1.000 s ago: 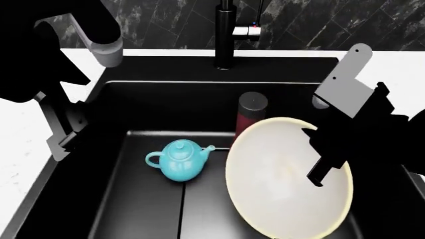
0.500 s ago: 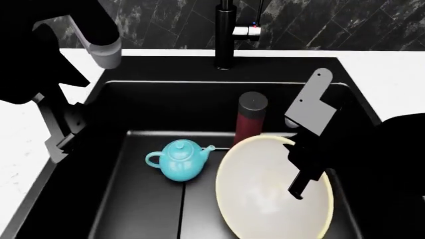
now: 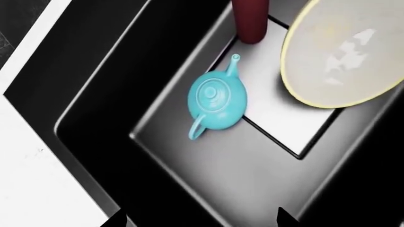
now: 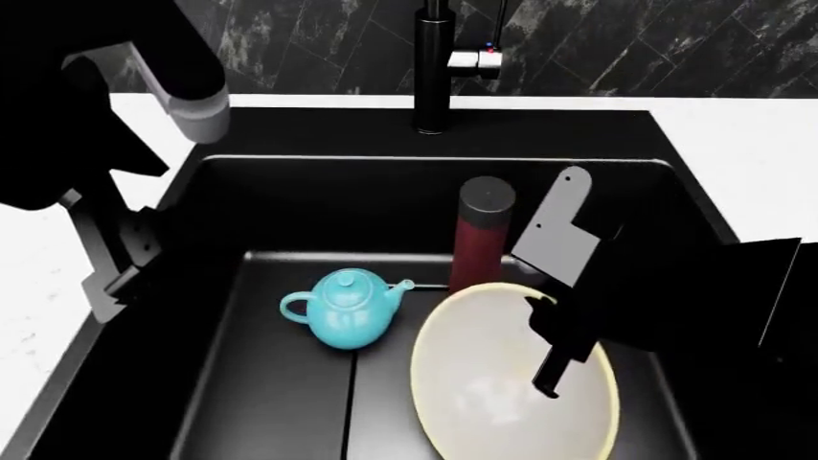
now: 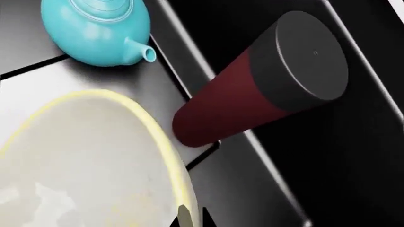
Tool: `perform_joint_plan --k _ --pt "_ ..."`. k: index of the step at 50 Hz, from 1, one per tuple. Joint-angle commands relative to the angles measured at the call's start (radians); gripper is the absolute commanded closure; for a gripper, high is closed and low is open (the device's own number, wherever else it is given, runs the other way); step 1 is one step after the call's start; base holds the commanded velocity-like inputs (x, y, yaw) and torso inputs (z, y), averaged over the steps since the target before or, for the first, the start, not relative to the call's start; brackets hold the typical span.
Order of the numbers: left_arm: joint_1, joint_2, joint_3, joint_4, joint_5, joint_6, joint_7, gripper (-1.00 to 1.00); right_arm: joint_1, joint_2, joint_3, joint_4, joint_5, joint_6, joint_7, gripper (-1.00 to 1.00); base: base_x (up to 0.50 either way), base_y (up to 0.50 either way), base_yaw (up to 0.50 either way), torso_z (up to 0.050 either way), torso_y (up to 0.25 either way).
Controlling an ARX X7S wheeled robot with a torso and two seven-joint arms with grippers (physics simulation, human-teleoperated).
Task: Pick the teapot and bowl and place them in the sink. Then turn on the water.
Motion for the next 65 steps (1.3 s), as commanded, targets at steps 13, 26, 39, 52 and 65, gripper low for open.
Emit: perform_joint_plan --k 13,26,39,52,65 --pt "0.002 -0.016 0.013 0.010 -0.036 0.002 -0.027 -1.00 -0.039 -0.030 -0.077 0.054 -0.106 -0.052 -0.007 -1.00 0.00 0.00 0.00 0.000 0.000" --pt "0.010 -0.028 0.019 0.017 -0.054 0.011 -0.044 -1.00 -0.046 -0.024 -0.094 0.077 -0.130 -0.067 -0.012 -1.00 0.00 0.00 0.00 0.000 0.000" --pt "0.004 -0.020 0.015 0.012 -0.047 0.004 -0.037 -1.00 -0.022 0.003 -0.085 0.066 -0.125 -0.056 -0.014 -1.00 0.00 0.00 0.00 0.000 0.000" --pt "0.000 -0.004 0.012 0.003 -0.031 0.000 -0.024 -1.00 0.050 0.063 -0.094 0.023 -0.176 -0.063 -0.040 -1.00 0.00 0.00 0.00 0.000 0.000" --pt "0.000 -0.014 0.007 0.003 -0.065 0.000 -0.065 -1.00 0.114 0.143 -0.002 -0.081 -0.063 -0.020 -0.036 -1.00 0.00 0.00 0.00 0.000 0.000"
